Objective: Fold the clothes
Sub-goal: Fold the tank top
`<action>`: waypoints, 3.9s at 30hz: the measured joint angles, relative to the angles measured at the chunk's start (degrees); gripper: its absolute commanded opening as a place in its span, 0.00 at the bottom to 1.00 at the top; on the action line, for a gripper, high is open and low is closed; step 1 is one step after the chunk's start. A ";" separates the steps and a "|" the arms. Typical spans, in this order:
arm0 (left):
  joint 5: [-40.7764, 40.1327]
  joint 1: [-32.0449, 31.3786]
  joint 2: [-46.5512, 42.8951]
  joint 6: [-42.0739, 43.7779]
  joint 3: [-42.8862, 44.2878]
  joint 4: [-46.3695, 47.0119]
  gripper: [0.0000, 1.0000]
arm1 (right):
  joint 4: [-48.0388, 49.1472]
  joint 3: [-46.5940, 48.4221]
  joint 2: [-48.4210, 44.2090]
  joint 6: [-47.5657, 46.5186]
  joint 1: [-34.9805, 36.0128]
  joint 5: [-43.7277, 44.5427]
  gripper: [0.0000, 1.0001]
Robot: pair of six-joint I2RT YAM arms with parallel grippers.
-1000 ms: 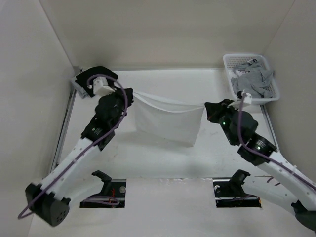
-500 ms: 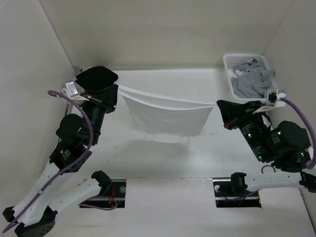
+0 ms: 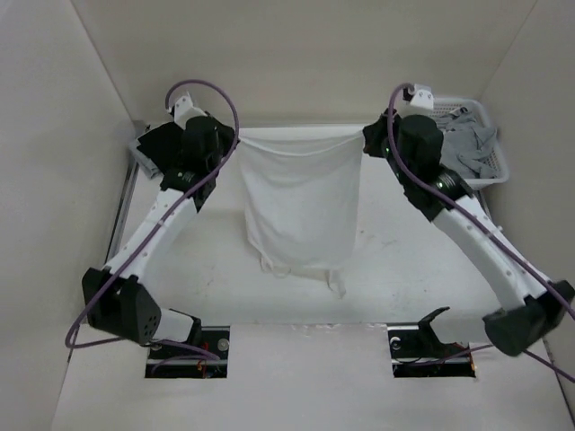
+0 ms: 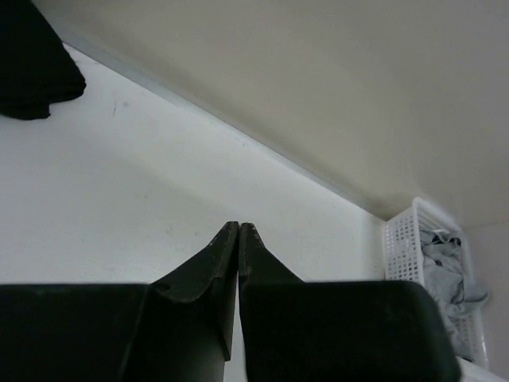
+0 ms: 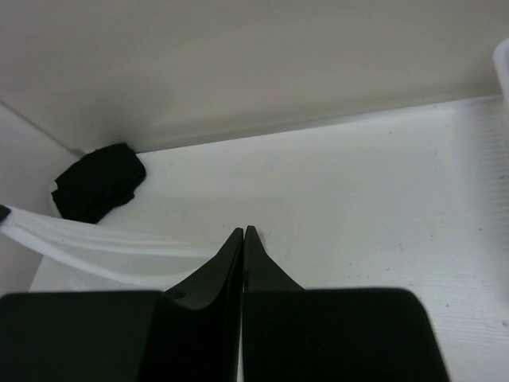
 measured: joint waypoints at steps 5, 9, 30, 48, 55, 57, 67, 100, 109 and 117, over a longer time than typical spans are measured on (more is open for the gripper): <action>5.05 2.71 6.84 -0.87 14.58 -1.07 0.00 | -2.58 10.93 9.57 2.10 -6.08 -8.37 0.00; 7.04 3.21 4.39 -1.01 18.91 1.51 0.00 | -2.73 17.18 7.82 2.64 -6.38 -11.13 0.00; 10.56 -2.23 -19.34 -4.26 -52.70 14.16 0.02 | 2.45 -53.88 -25.59 18.08 4.04 -10.03 0.00; 6.99 -7.78 -49.05 -10.95 -54.69 -10.16 0.02 | -8.94 -55.15 -33.86 32.04 22.97 -6.82 0.00; 6.40 0.57 -32.70 -10.60 -48.52 -2.82 0.02 | -0.94 -47.65 -20.09 23.54 5.84 -11.69 0.00; 6.97 2.40 -27.08 -10.47 -46.07 0.61 0.02 | 1.60 -45.13 -15.69 21.79 2.60 -13.27 0.00; 8.98 6.91 -0.28 -10.36 -34.25 14.56 0.04 | 11.65 -30.84 8.31 17.05 -7.32 -19.69 0.00; 7.98 2.49 -26.99 -8.13 -54.07 2.95 0.35 | 23.54 -56.13 -1.68 22.73 0.02 -15.78 0.30; 9.11 1.09 -18.99 -8.87 -54.47 3.54 0.32 | 24.04 -58.23 -2.14 26.34 0.87 -15.69 0.36; 8.50 0.79 -18.03 -9.55 -54.73 5.09 0.23 | 24.35 -58.34 -0.31 27.89 2.64 -16.61 0.35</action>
